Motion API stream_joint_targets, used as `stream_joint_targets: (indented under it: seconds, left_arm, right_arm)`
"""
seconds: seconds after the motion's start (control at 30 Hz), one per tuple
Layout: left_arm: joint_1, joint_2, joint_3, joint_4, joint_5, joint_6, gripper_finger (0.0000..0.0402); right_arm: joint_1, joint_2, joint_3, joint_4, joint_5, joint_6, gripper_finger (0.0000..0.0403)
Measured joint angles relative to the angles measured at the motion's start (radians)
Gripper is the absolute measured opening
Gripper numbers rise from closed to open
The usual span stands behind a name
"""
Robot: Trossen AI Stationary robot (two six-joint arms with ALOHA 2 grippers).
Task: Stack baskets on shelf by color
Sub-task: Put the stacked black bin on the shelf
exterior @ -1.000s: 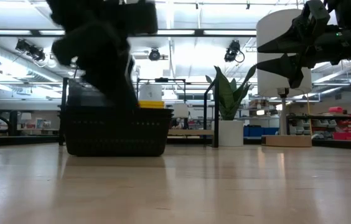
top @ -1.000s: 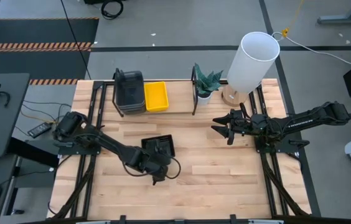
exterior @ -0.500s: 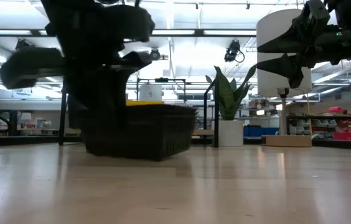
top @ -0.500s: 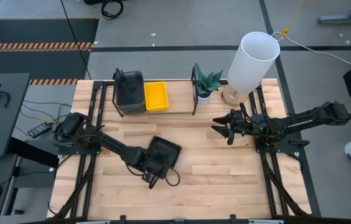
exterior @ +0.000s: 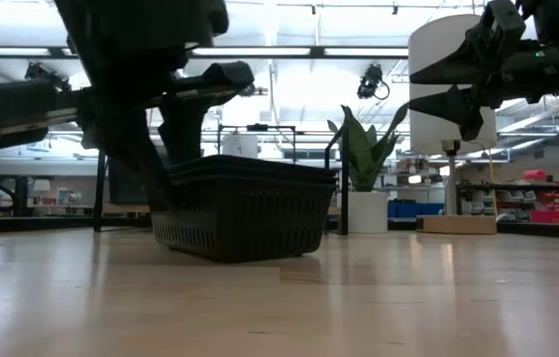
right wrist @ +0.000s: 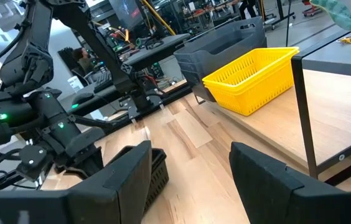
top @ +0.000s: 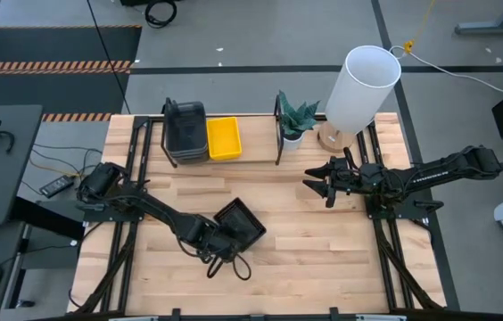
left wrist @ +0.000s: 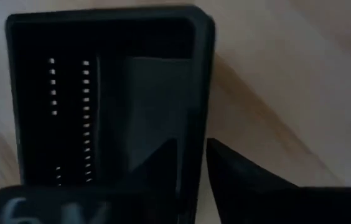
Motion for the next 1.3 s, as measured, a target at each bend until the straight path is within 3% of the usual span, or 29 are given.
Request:
stream_joint_targets:
  seconds: [0.27, 0.6, 0.77, 0.9, 1.13, 1.3]
  left_arm:
    - [0.003, -0.074, 0.0, 0.054, 0.032, -0.261, 0.0128]
    - [0.047, -0.12, 0.002, 0.296, -0.05, -0.967, 0.0148]
    - [0.058, -0.075, 0.026, 0.381, 0.02, -1.074, 0.0159]
    - [0.043, -0.011, 0.144, 0.277, 0.037, -1.091, 0.0175]
    - [0.031, 0.158, 0.411, -0.098, -0.041, -1.204, 0.0177]
    - [0.033, 0.236, 0.494, -0.189, -0.048, -1.221, 0.0187]
  right_arm:
    - [0.0, 0.0, 0.0, 0.0, 0.0, 0.0, 0.0221]
    - [0.0, 0.0, 0.0, 0.0, 0.0, 0.0, 0.0221]
    - [0.0, 0.0, 0.0, -0.002, 0.0, 0.0, 0.0221]
    - [0.0, 0.0, 0.0, -0.006, 0.0, 0.0, 0.0221]
    - [0.0, 0.0, 0.0, -0.006, 0.0, 0.0, 0.0221]
    - [0.0, 0.0, 0.0, -0.006, 0.0, 0.0, 0.0221]
